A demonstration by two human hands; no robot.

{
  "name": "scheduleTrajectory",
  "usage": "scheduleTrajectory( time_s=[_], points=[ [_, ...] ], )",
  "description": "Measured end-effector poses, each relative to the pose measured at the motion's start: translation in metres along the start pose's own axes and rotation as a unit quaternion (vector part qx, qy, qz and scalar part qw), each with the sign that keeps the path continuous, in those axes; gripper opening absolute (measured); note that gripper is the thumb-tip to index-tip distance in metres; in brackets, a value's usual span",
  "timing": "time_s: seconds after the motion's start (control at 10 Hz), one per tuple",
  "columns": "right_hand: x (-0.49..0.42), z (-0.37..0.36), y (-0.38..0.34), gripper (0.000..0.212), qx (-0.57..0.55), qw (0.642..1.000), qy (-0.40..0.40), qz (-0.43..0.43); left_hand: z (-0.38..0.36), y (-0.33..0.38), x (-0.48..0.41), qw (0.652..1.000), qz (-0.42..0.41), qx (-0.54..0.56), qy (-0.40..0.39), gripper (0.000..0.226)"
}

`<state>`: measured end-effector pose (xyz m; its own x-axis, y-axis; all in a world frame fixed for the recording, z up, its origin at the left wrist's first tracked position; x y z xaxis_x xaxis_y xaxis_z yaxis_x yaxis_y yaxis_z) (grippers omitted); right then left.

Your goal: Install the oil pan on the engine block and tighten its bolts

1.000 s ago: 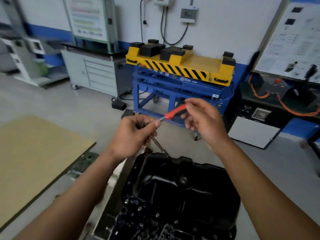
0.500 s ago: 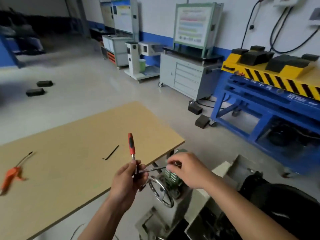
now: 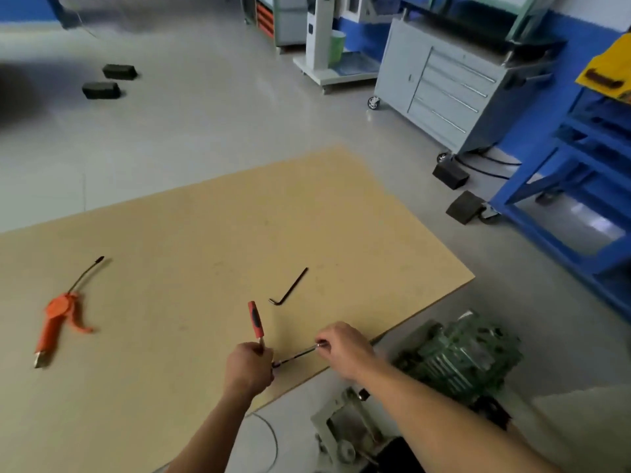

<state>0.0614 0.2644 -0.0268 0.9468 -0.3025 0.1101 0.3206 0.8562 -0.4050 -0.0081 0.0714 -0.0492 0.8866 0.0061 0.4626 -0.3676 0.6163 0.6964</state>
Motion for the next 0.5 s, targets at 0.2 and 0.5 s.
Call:
scheduleTrajectory(
  time_s=[0.2, 0.5],
  points=[
    [-0.023, -0.025, 0.010, 0.023, 0.030, 0.998, 0.035, 0.033, -0.014, 0.003, -0.027, 0.998, -0.015, -0.063, -0.003, 0.024],
    [0.005, 0.053, 0.004, 0.019, -0.096, 0.984, 0.129, -0.078, 0.007, 0.049, -0.018, 0.967, -0.125, -0.218, -0.053, 0.022]
  ],
)
Point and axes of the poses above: each hand's wrist, its own x-axis away from the middle knuckle, its own z-axis out of the back of the hand, y = z × x, the point moved 6 cm from there along -x, towards the middle knuckle, and after that the axes turned 13 degrees about y, right-handed, at the moved point
